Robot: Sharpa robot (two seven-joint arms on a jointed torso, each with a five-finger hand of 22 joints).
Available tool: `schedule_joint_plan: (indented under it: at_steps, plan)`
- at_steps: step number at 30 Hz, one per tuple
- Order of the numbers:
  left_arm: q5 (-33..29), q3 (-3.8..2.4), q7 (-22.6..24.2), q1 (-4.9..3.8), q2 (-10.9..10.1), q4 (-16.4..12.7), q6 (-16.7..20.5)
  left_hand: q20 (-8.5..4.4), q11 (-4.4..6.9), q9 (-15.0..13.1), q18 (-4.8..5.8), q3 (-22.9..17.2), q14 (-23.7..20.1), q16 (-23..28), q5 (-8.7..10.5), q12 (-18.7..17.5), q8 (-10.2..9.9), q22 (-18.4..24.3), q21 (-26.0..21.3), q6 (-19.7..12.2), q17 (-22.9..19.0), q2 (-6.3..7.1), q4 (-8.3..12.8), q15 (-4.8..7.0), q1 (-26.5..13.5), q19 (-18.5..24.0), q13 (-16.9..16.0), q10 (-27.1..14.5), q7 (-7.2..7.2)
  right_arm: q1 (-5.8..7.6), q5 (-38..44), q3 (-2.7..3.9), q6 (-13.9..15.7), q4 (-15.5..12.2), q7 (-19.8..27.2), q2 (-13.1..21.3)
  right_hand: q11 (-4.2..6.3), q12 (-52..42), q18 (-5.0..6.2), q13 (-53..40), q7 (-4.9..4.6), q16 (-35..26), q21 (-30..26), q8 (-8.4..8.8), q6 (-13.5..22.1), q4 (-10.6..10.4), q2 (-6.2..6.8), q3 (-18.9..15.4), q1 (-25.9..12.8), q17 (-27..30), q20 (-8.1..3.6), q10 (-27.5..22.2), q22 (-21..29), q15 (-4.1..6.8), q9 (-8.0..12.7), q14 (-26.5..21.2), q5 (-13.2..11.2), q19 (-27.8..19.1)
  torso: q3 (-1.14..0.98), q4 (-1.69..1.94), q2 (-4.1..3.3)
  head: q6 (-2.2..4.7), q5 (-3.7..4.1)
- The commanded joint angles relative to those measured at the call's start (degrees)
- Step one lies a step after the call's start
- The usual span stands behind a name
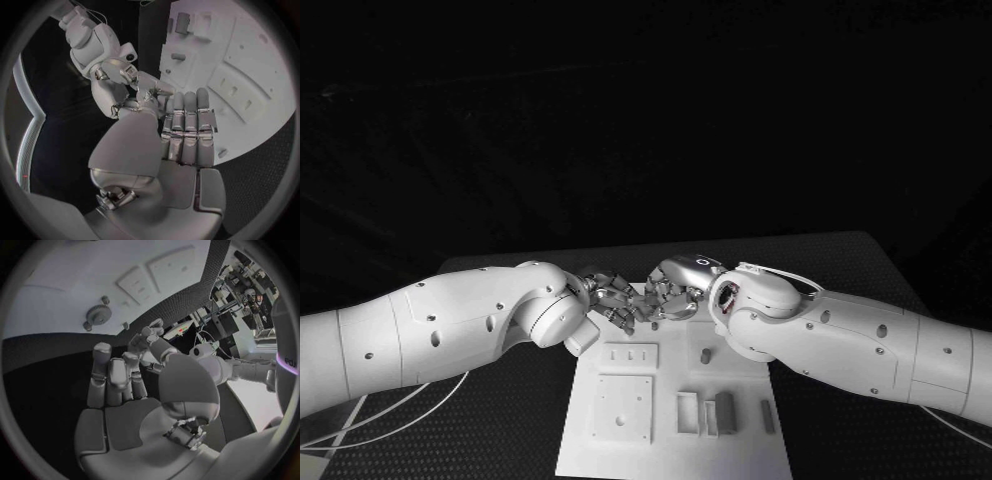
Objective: Assemble the parts on the task board
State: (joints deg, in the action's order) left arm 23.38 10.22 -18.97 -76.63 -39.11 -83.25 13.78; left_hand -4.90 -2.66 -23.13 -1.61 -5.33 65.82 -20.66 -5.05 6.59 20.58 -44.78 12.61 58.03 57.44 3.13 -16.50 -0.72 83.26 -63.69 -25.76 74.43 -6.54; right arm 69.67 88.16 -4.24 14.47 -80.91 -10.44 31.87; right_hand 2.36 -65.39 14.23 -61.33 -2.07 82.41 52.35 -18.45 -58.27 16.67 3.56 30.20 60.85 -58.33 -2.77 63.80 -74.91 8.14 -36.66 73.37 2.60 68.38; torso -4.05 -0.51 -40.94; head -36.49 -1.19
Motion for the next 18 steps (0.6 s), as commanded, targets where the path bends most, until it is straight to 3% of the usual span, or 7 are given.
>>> schedule_joint_plan:
  at_steps: [1,11,16,18]
  plan:
    - [0.1,-0.07,0.6,-0.01,0.3,-0.2,-0.2,-0.02,-0.14,-0.1,-0.68,0.5,0.3,0.1,0.12,-0.4,-0.2,-0.1,-0.2,0.2,0.1,0.94,-0.1,-0.03,-0.3,-0.4,-0.1,0.4,-0.05,-0.04,-0.1,0.05,0.3,-0.4,0.5,-0.3,0.07,0.1,0.77,0.0,-1.82,0.2,0.2,-0.16,-2.3,-0.2,-0.29,0.0,-0.4,-0.1,-0.5,0.3,-0.6,0.32,-0.7,0.2,0.2,0.0,0.01,0.0,0.02,-0.05,-0.03]
    - [0.2,-0.07,0.6,-0.01,0.3,-0.3,-0.1,-0.04,-0.16,-0.3,-0.71,-0.1,0.4,0.4,0.53,-0.6,-0.6,-0.3,-0.7,0.2,0.1,3.42,-0.3,-0.05,-5.1,-0.7,-0.4,0.4,-0.11,-0.05,-0.1,0.05,0.2,-0.5,0.3,-0.3,0.1,0.1,0.77,0.1,-1.8,0.2,0.2,-0.14,-2.4,-0.1,-0.28,0.1,-0.4,0.0,-0.54,0.3,-0.5,0.34,-0.7,0.2,0.2,0.0,-0.02,0.01,0.02,-0.22,-0.03]
    - [0.4,-0.07,0.6,-0.01,0.4,-0.3,-0.1,-0.07,-0.14,-0.4,-0.77,-0.9,0.4,0.4,0.31,-0.6,-0.7,-0.4,-0.8,0.2,0.2,4.31,-0.2,-0.02,-5.6,-0.8,-0.5,0.4,-0.1,-0.07,-0.1,0.05,0.2,-0.5,0.3,-0.2,0.11,0.2,0.77,0.1,-1.79,0.2,0.2,-0.14,-2.4,-0.1,-0.27,0.1,-0.4,0.0,-0.55,0.3,-0.5,0.35,-0.7,0.2,0.2,0.1,-0.05,0.0,0.02,-0.32,-0.03]
    - [0.7,-0.07,0.5,-0.01,0.4,-0.2,0.2,-0.03,-0.15,-0.5,-0.75,-1.6,0.4,0.4,-2.87,-0.6,-0.7,-0.5,-1.0,0.2,0.3,4.85,-0.1,-0.03,-5.2,-0.7,-0.7,0.4,-0.11,-0.08,-0.1,0.05,0.2,-0.5,0.3,-0.2,0.11,0.2,0.77,0.1,-1.79,0.2,0.2,-0.14,-2.4,-0.1,-0.27,0.1,-0.4,-0.1,-0.55,0.3,-0.5,0.35,-0.7,0.3,0.2,0.1,-0.06,-0.02,0.04,-0.4,-0.02]
